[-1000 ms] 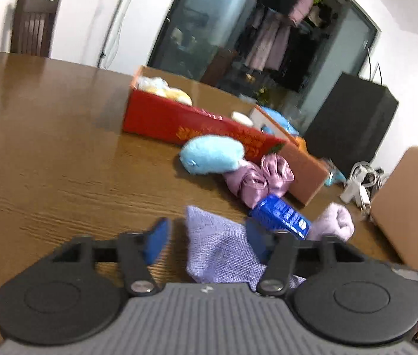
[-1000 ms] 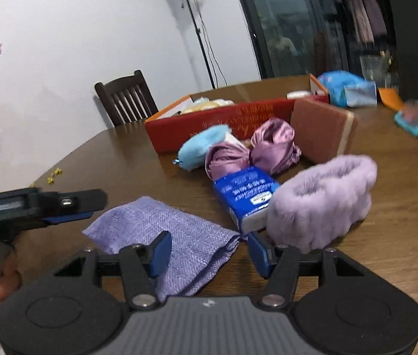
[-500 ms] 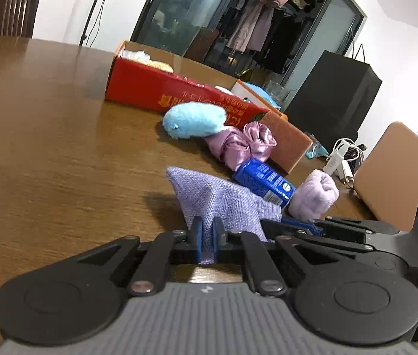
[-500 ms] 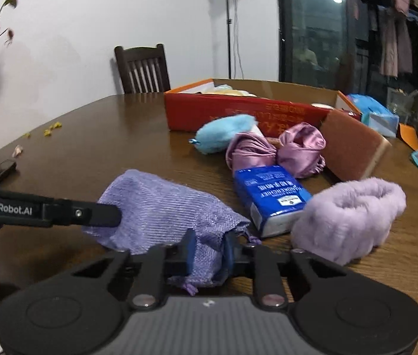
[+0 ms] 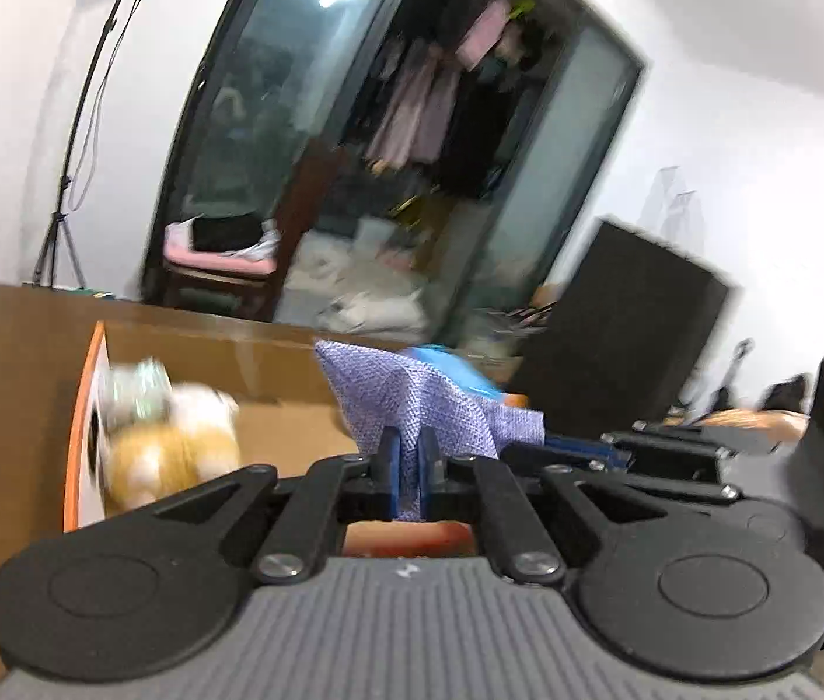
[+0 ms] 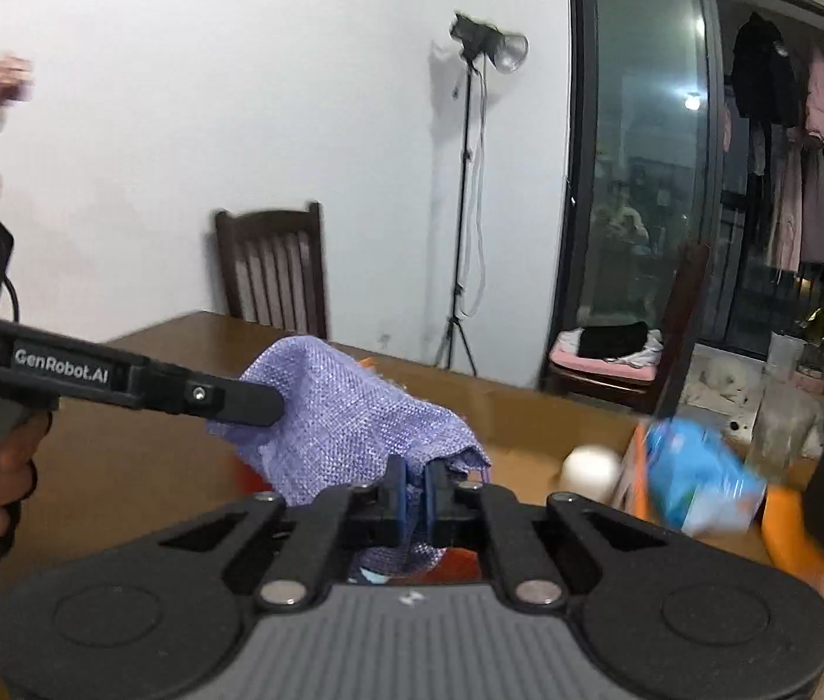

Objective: Organize soft objects
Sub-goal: 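Lower the purple pouch into the box with both grippers, then open both grippers and withdraw from the box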

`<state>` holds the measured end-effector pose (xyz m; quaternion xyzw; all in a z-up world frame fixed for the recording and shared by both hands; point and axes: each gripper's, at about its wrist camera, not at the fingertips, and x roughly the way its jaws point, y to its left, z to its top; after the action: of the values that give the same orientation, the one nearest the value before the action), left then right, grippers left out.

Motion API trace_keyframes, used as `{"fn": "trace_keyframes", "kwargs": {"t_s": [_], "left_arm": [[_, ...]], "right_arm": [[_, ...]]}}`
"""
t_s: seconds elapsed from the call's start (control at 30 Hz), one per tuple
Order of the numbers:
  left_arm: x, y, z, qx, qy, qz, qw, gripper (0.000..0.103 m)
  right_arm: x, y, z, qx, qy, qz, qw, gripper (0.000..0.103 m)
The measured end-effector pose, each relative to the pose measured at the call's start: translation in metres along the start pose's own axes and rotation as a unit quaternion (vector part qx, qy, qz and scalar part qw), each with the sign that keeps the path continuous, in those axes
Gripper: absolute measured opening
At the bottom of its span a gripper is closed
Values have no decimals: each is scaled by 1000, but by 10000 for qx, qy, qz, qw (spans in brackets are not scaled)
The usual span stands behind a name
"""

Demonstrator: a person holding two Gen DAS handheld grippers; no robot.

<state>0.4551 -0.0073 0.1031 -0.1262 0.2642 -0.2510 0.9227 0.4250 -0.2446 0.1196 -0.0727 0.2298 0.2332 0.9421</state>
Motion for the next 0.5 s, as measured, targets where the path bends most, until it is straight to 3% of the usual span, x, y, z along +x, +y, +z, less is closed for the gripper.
{"fn": "trace_keyframes", "kwargs": {"t_s": [0.2, 0.37, 0.5], "left_arm": [[135, 44, 35, -192, 915, 539, 9942, 6], [196, 69, 26, 72, 1705, 1128, 9789, 10], [198, 78, 26, 15, 1758, 1011, 9792, 46]], "right_arm": [[160, -62, 37, 103, 1179, -176, 9928, 6], [243, -80, 29, 237, 2027, -131, 9789, 10], [259, -93, 24, 670, 2148, -39, 9744, 30]]}}
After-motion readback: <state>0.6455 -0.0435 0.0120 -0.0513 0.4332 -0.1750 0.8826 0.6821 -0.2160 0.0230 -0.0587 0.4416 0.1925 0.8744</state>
